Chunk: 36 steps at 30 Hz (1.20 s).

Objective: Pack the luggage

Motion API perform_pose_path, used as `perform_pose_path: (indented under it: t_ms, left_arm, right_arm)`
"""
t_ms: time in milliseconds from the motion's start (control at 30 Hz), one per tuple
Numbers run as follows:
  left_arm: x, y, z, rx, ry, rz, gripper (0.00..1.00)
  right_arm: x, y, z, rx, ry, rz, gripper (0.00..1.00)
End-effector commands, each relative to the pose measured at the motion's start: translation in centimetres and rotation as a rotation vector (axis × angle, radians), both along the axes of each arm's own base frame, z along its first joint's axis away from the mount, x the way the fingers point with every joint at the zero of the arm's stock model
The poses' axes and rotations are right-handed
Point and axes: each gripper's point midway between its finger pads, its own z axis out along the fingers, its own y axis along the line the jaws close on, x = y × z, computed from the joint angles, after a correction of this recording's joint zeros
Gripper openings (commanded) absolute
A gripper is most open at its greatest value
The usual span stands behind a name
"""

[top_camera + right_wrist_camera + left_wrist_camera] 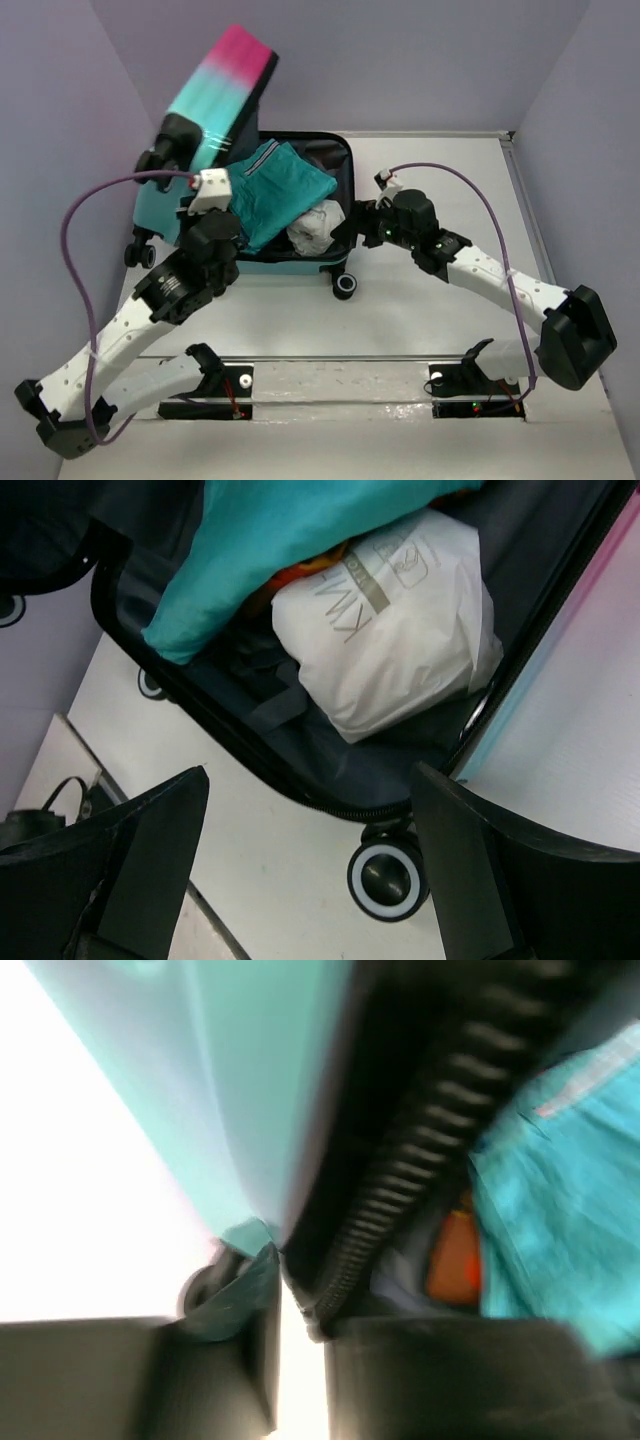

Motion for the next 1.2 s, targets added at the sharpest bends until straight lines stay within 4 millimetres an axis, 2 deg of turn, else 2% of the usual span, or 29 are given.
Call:
perform_pose_path:
  t_ms: [0, 33, 67, 100, 133, 167, 200, 267, 300, 333, 367, 433, 500, 533, 633, 667, 700, 733, 767, 800, 833, 867, 900, 933, 967, 1000, 1067, 1100, 1167]
  left_arm:
    - [1.6, -16.2, 1.2, -0.166, 0.048, -0.660, 0.46]
    - [1.3, -17.3, 1.4, -0.176, 0.060, -0.705, 0.80]
    - [0.7, -19.4, 1.8, -0.189, 0.088, -0.797, 0.89]
    - [0.3, -20.3, 2.3, -0.196, 0.099, -0.844, 0.94]
    - [0.0, -21.1, 2.7, -0.204, 0.106, -0.885, 0.97]
    - [-0.8, -22.4, 4.0, -0.228, 0.106, -0.970, 0.98]
    - [-1.1, -23.2, 4.4, -0.233, 0.112, -1.016, 0.99]
    - [-2.1, -24.7, 5.5, -0.252, 0.119, -1.116, 0.99]
    - [-3.4, -26.2, 6.5, -0.274, 0.133, -1.225, 0.99]
    - [-4.1, -26.9, 7.2, -0.288, 0.134, -1.282, 0.99]
    - [-5.6, -28.2, 8.9, -0.320, 0.112, -1.396, 0.99]
    - [-6.2, -28.3, 10.9, -0.352, 0.049, -1.439, 0.99]
    - [-3.6, -26.0, 12.9, -0.386, -0.071, -1.252, 0.99]
    - [-2.1, -23.8, 13.7, -0.394, -0.122, -1.142, 0.99]
    - [2.9, -17.6, 13.4, -0.502, -0.183, -0.777, 0.92]
    - [5.7, -12.8, 12.8, -0.509, -0.206, -0.594, 0.88]
    - [7.0, -10.9, 11.7, -0.520, -0.182, -0.524, 0.84]
    - [8.9, -8.9, 9.7, -0.552, -0.158, -0.423, 0.77]
    - [10.9, -4.8, 7.6, -0.564, -0.142, -0.318, 0.64]
    - [12.4, -3.0, 5.8, -0.594, -0.115, -0.276, 0.58]
    - [13.2, -1.0, 4.7, -0.627, -0.114, -0.233, 0.49]
    - [13.9, 0.6, 3.7, -0.678, -0.125, -0.194, 0.34]
    - [14.9, 3.8, 2.0, -0.710, -0.138, -0.131, 0.28]
    - [15.4, 4.7, 1.2, -0.729, -0.140, -0.115, 0.23]
    - [15.8, 5.5, 0.4, -0.749, -0.137, -0.086, 0.14]
    - [16.6, 7.0, -1.0, -0.752, -0.121, -0.043, 0.11]
    - [17.3, 8.5, -2.5, -0.744, -0.097, 0.008, 0.08]
    - [17.7, 9.7, -3.9, -0.748, -0.071, 0.043, 0.08]
    - [18.3, 10.8, -6.0, -0.746, -0.029, 0.074, 0.08]
  right_arm:
    - [1.8, -2.0, 4.1, 0.063, -0.109, -0.169, 0.87]
    - [2.2, -3.3, 3.6, 0.028, -0.106, -0.235, 0.86]
    - [2.3, -4.5, 4.3, 0.024, -0.125, -0.287, 0.83]
    - [2.3, -5.3, 4.3, 0.009, -0.130, -0.324, 0.79]
    - [2.4, -6.8, 3.5, -0.026, -0.127, -0.388, 0.65]
    - [2.5, -8.1, 3.2, -0.048, -0.123, -0.429, 0.56]
    - [2.5, -10.0, 3.1, -0.065, -0.127, -0.492, 0.47]
    - [2.4, -11.8, 3.2, -0.076, -0.128, -0.555, 0.34]
    - [2.3, -13.4, 3.0, -0.086, -0.130, -0.597, 0.27]
    - [2.2, -14.0, 2.9, -0.091, -0.131, -0.612, 0.23]
    - [2.1, -14.6, 2.6, -0.099, -0.130, -0.629, 0.20]
    - [2.0, -15.5, 2.7, -0.105, -0.140, -0.652, 0.18]
    - [2.0, -15.6, 2.7, -0.118, -0.146, -0.648, 0.17]
    - [2.2, -15.8, 2.9, -0.119, -0.146, -0.654, 0.17]
    - [2.6, -15.2, 2.5, -0.117, -0.134, -0.638, 0.12]
    - [2.7, -14.9, 2.4, -0.116, -0.130, -0.627, 0.09]
    - [3.0, -14.6, 2.2, -0.122, -0.124, -0.620, 0.07]
    - [3.4, -14.1, 1.4, -0.141, -0.106, -0.604, 0.07]
    - [3.7, -13.4, 1.7, -0.135, -0.105, -0.576, 0.07]
    - [3.9, -13.0, 1.5, -0.137, -0.098, -0.561, 0.07]
    - [4.2, -12.6, 1.1, -0.144, -0.089, -0.547, 0.07]
    - [4.3, -12.2, 1.1, -0.138, -0.091, -0.531, 0.07]
    - [4.7, -11.9, 1.0, -0.142, -0.095, -0.522, 0.07]
    - [4.7, -11.8, 1.2, -0.141, -0.100, -0.519, 0.07]
    - [5.0, -11.6, 0.8, -0.156, -0.093, -0.512, 0.07]
    - [5.3, -11.5, 1.0, -0.163, -0.101, -0.510, 0.07]
    - [5.9, -11.3, 0.2, -0.193, -0.090, -0.507, 0.07]
    - [6.2, -11.1, 0.4, -0.193, -0.092, -0.503, 0.07]
    - [6.7, -10.8, -0.1, -0.203, -0.084, -0.502, 0.07]
